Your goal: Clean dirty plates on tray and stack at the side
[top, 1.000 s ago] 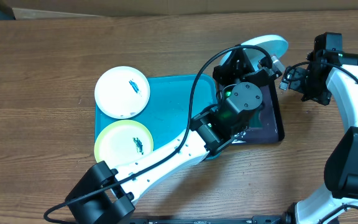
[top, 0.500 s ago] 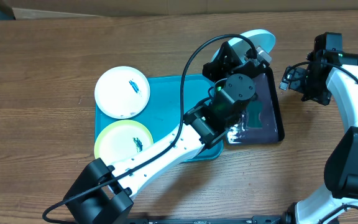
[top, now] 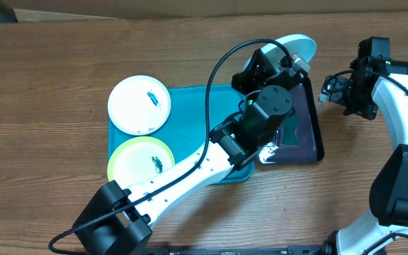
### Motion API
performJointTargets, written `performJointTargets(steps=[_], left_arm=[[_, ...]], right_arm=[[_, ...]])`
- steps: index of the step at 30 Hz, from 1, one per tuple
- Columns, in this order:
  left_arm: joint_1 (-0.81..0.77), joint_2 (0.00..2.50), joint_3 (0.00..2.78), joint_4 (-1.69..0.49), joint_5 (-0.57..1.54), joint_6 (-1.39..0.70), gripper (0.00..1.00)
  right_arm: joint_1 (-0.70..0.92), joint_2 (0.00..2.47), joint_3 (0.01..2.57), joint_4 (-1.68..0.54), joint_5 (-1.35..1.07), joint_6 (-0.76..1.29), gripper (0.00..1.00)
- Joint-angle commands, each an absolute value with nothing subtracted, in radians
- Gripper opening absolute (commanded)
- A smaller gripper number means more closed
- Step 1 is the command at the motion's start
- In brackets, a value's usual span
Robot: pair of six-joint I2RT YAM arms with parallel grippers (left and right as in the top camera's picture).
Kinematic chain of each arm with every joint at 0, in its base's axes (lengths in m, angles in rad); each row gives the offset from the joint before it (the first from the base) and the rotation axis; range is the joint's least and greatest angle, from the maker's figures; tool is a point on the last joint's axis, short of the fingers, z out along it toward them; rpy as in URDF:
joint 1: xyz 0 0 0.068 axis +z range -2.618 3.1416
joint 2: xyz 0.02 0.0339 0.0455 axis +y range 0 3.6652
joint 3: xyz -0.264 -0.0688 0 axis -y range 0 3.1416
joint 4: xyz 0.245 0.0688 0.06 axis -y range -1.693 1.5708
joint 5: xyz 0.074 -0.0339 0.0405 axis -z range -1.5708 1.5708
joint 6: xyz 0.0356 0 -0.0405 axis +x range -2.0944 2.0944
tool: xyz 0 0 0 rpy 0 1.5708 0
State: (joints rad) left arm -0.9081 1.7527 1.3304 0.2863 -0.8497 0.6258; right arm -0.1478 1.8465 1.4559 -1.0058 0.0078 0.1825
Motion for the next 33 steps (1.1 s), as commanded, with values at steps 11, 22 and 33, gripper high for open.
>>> performJointTargets(steps=[11, 22, 33], left_arm=[[-0.754, 1.776, 1.356, -0.221, -0.448, -0.191, 0.04], [-0.210, 1.766, 1.575, -0.566, 0.638, -0.521, 0.04], [0.383, 1.767, 1.571, -0.931, 0.389, -0.463, 0.04]], right_arm=[[-0.144, 1.833, 1.464, -1.000, 0.014, 0.186, 1.00], [-0.144, 1.833, 1.464, -1.001, 0.014, 0.186, 1.00], [-0.144, 1.833, 1.464, -1.000, 0.014, 0.186, 1.00]])
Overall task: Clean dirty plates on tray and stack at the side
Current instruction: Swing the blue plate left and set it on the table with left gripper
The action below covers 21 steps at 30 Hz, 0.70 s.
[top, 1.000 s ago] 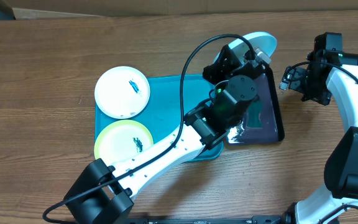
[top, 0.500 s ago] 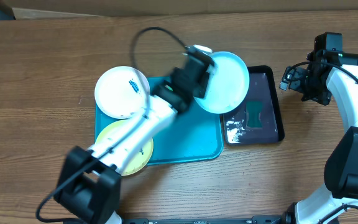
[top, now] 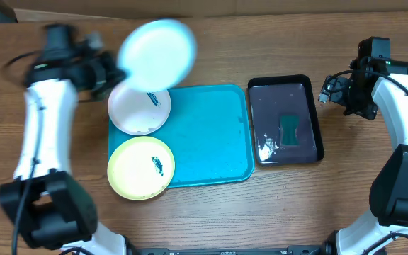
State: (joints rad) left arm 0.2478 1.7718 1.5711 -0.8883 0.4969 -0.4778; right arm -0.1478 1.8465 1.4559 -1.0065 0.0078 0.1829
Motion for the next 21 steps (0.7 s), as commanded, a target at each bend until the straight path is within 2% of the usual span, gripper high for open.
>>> performJointTargets(steps=[1, 6, 10, 13, 21], left_arm=[[0.428, 1.767, 1.571, -0.944, 0.369, -0.463, 0.04], [0.653, 1.767, 1.565, -0.958, 0.313, -0.457, 0.04], [0.762, 1.767, 1.524, -0.939, 0.122, -0.498, 0.04], [0.793, 1.768, 1.458, -0.891, 0.039, -0.498, 0.04], [0.753, 1.768, 1.183, -0.607, 0.044, -0.498, 0.04]], right_arm=[[-0.144, 1.833, 1.464, -1.001, 0.014, 0.186, 1.00], [-0.144, 1.833, 1.464, -1.000, 0.014, 0.186, 1.00], [-0.144, 1.833, 1.464, -1.000, 0.014, 0.186, 1.00], [-0.144, 1.833, 1.464, -1.000, 0.014, 0.186, 1.00], [-0.144, 1.833, 1.464, -1.000, 0.014, 0.186, 1.00]])
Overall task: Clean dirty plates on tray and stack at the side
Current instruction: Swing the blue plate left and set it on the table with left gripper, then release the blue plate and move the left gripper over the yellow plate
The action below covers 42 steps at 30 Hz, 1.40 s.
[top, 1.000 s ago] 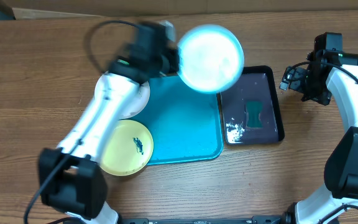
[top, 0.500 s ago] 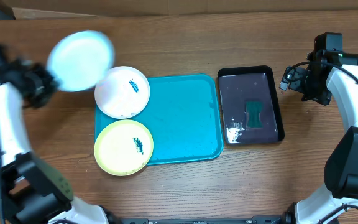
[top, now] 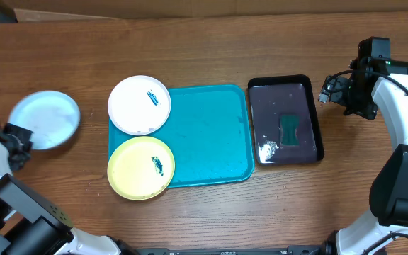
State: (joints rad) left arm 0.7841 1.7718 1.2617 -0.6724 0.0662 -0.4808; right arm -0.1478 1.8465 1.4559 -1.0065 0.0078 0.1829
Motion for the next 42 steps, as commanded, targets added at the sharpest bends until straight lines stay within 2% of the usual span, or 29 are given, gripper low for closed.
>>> performJointTargets(steps=[1, 9, 10, 12, 13, 14, 16, 18, 20, 21, 24, 26, 27, 28, 29, 34, 40, 41, 42], left_arm=[[0.746, 1.768, 1.159, -0.577, 0.044, -0.498, 0.04], [0.703, 1.768, 1.101, -0.498, 0.044, -0.498, 0.04], [0.699, 1.768, 1.101, -0.496, 0.044, -0.498, 0.14], [0.695, 1.768, 1.102, -0.496, 0.044, -0.496, 0.56], [0.695, 1.767, 1.103, -0.497, 0.051, -0.493, 0.73], [0.695, 1.767, 1.106, -0.502, 0.065, -0.491, 0.78], [0.695, 1.765, 1.126, -0.525, 0.138, -0.455, 0.83], [0.695, 1.761, 1.166, -0.571, 0.232, -0.435, 0.80], [0.691, 1.757, 1.216, -0.627, 0.308, -0.425, 0.71], [0.686, 1.751, 1.259, -0.677, 0.365, -0.418, 0.64], [0.664, 1.734, 1.320, -0.762, 0.450, -0.401, 0.58], [0.633, 1.714, 1.343, -0.816, 0.519, -0.357, 0.41], [0.609, 1.699, 1.344, -0.846, 0.552, -0.331, 0.30], [0.587, 1.687, 1.344, -0.881, 0.572, -0.307, 0.13], [0.554, 1.676, 1.344, -0.932, 0.577, -0.280, 0.04], [0.342, 1.666, 1.333, -1.151, 0.553, -0.089, 0.04], [0.124, 1.666, 1.294, -1.166, 0.494, -0.074, 0.04], [0.097, 1.666, 1.293, -1.166, 0.494, -0.074, 0.04], [0.065, 1.666, 1.293, -1.165, 0.494, -0.074, 0.04]], right_arm=[[-0.144, 1.833, 1.464, -1.000, 0.014, 0.186, 1.00], [-0.144, 1.833, 1.464, -1.000, 0.014, 0.186, 1.00], [-0.144, 1.833, 1.464, -1.000, 0.014, 0.186, 1.00], [-0.144, 1.833, 1.464, -1.000, 0.014, 0.186, 1.00], [-0.144, 1.833, 1.464, -1.000, 0.014, 0.186, 1.00], [-0.144, 1.833, 1.464, -1.001, 0.014, 0.186, 1.00], [-0.144, 1.833, 1.464, -1.000, 0.014, 0.186, 1.00], [-0.144, 1.833, 1.464, -1.000, 0.014, 0.186, 1.00], [-0.144, 1.833, 1.464, -1.000, 0.014, 0.186, 1.00], [-0.144, 1.833, 1.464, -1.000, 0.014, 0.186, 1.00], [-0.144, 1.833, 1.464, -1.000, 0.014, 0.186, 1.00], [-0.144, 1.833, 1.464, -1.000, 0.014, 0.186, 1.00], [-0.144, 1.833, 1.464, -1.000, 0.014, 0.186, 1.00], [-0.144, 1.833, 1.464, -1.000, 0.014, 0.186, 1.00], [-0.144, 1.833, 1.464, -1.000, 0.014, 0.186, 1.00], [-0.144, 1.833, 1.464, -0.962, -0.082, 0.186, 1.00], [-0.144, 1.833, 1.465, -0.990, -0.270, 0.184, 1.00], [-0.145, 1.833, 1.465, -0.981, -0.263, 0.183, 0.93], [-0.149, 1.833, 1.465, -0.972, -0.257, 0.183, 0.68]])
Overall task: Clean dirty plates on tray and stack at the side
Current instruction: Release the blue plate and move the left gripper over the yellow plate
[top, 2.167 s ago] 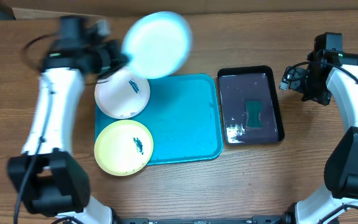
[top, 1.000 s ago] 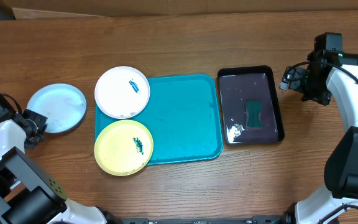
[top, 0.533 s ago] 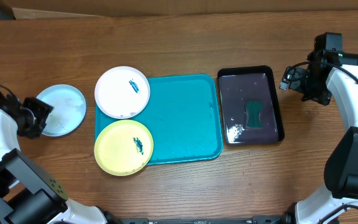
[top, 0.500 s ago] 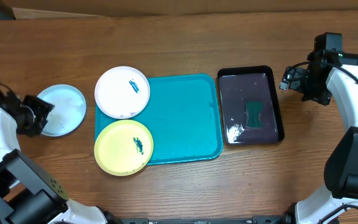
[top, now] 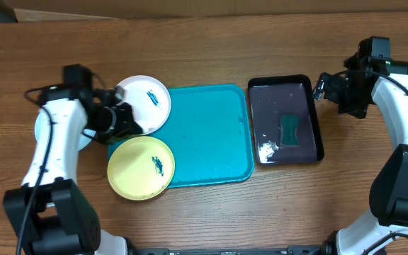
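Observation:
A white plate (top: 146, 101) with a teal smear sits on the back left corner of the teal tray (top: 211, 134). A yellow-green plate (top: 142, 167), also smeared, lies on the tray's front left corner. A pale blue plate (top: 41, 134) rests on the table left of the tray, largely hidden under my left arm. My left gripper (top: 127, 120) is at the white plate's left rim, and looks open with nothing held. My right gripper (top: 321, 86) hovers by the back right corner of the black basin (top: 316, 113); its jaws are too small to read.
The black basin holds dark water and a green sponge (top: 290, 129). A cardboard edge (top: 83, 14) runs along the back of the wooden table. My right arm stands along the table's right side.
My left gripper was at the far left edge beside the blue plate; it is now at the white plate's left rim, with its arm across the blue plate. The right gripper has shifted slightly left.
My left gripper held the blue plate tilted at the back of the basin. Then it held the plate up over the white plate. Then the blue plate lay flat on the table left of the tray. Now the gripper is back at the white plate.

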### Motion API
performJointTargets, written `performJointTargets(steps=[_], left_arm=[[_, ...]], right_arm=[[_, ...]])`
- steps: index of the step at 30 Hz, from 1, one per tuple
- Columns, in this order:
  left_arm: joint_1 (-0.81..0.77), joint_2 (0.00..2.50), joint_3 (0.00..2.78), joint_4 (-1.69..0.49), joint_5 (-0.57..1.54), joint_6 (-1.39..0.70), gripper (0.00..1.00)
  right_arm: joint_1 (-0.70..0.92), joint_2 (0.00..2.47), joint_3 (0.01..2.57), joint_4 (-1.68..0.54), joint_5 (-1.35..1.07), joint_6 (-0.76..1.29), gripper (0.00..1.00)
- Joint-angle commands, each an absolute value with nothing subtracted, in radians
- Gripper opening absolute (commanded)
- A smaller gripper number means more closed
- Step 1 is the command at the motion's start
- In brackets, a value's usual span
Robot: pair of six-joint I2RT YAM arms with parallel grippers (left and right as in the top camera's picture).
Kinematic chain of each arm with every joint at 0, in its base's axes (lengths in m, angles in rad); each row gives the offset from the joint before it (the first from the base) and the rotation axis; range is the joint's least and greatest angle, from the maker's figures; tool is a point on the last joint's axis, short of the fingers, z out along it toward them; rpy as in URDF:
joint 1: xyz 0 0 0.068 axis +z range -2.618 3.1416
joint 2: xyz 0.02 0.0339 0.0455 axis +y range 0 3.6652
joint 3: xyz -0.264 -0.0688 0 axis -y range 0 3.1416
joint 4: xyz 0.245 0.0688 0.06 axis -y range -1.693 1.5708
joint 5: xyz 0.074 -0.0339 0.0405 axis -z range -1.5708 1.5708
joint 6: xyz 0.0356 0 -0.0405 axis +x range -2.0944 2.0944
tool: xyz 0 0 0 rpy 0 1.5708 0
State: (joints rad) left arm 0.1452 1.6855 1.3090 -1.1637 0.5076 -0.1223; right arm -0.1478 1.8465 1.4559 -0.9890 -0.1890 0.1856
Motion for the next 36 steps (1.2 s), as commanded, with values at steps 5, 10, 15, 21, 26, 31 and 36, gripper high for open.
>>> performJointTargets(steps=[5, 10, 15, 21, 26, 31, 36], left_arm=[[-0.074, 1.666, 1.293, -1.118, 0.465, -0.113, 0.04], [-0.192, 1.666, 1.293, -1.061, 0.391, -0.205, 0.04], [-0.265, 1.666, 1.293, -1.026, 0.354, -0.248, 0.04], [-0.290, 1.666, 1.293, -1.020, 0.347, -0.249, 0.04], [-0.289, 1.666, 1.293, -1.020, 0.347, -0.251, 0.04], [-0.289, 1.666, 1.293, -1.020, 0.339, -0.252, 0.05], [-0.289, 1.666, 1.293, -1.019, 0.339, -0.252, 0.05]], right_arm=[[-0.169, 1.837, 1.457, -0.944, -0.194, 0.321, 0.04], [-0.171, 1.851, 1.407, -0.884, -0.176, 0.413, 0.04], [-0.171, 1.877, 1.367, -0.797, -0.159, 0.421, 0.04], [-0.171, 1.908, 1.361, -0.768, -0.139, 0.425, 0.04], [-0.171, 1.961, 1.360, -0.766, -0.135, 0.459, 0.04], [-0.171, 2.006, 1.360, -0.770, -0.162, 0.476, 0.04], [-0.171, 2.011, 1.361, -0.787, -0.244, 0.476, 0.04]])
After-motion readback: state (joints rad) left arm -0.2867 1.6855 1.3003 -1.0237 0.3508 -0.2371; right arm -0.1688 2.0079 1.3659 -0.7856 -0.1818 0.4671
